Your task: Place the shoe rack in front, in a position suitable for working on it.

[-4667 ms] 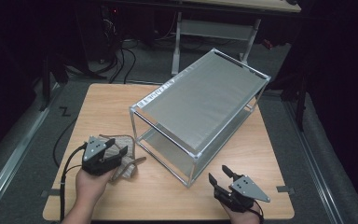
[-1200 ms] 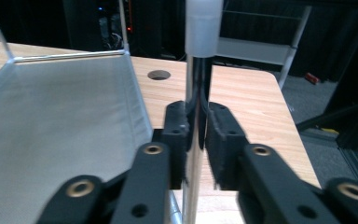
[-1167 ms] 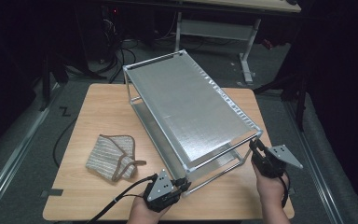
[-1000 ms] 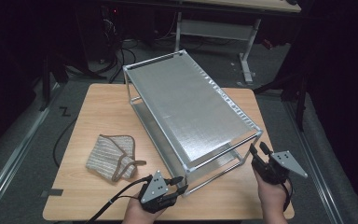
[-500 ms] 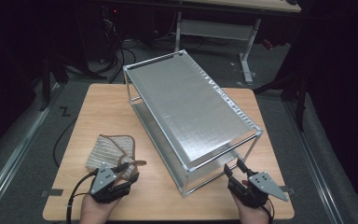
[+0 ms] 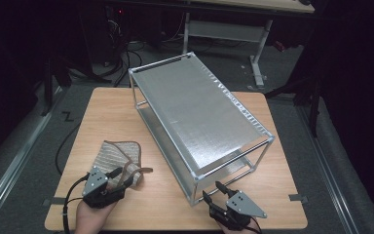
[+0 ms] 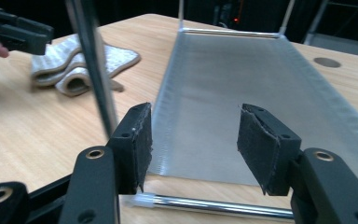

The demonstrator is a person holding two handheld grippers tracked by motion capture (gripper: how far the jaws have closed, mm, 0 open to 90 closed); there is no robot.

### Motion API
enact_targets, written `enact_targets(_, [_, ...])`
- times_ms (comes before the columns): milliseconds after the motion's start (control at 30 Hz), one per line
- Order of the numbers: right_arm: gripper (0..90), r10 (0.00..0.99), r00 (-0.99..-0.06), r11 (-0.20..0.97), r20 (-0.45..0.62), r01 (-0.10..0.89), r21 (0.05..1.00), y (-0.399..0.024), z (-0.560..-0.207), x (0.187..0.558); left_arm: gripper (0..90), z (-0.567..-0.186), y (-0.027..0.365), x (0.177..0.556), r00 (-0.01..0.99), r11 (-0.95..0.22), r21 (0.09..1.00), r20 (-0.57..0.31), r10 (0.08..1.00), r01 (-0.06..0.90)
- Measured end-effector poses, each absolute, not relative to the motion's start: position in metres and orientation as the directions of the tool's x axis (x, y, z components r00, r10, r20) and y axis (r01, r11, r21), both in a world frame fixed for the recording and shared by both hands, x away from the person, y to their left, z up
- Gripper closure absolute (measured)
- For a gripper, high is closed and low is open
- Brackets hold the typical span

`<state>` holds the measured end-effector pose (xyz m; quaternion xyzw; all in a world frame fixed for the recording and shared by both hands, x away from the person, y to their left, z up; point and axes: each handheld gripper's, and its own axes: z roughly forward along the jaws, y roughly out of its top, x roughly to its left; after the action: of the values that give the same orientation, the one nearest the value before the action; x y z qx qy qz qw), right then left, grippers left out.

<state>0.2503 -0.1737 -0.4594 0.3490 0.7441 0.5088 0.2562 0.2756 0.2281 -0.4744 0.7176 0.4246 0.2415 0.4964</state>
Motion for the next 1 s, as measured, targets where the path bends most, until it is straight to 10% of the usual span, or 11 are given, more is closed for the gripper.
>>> enact_targets(1000, [58.4, 0.689, -0.723, 0.255, -0.056, 0.170, 0.952, -0.144, -0.458, 0.252, 44.0, -0.476, 0.249, 0.256, 0.451, -0.142, 0.911, -0.053, 0.891, 0.388])
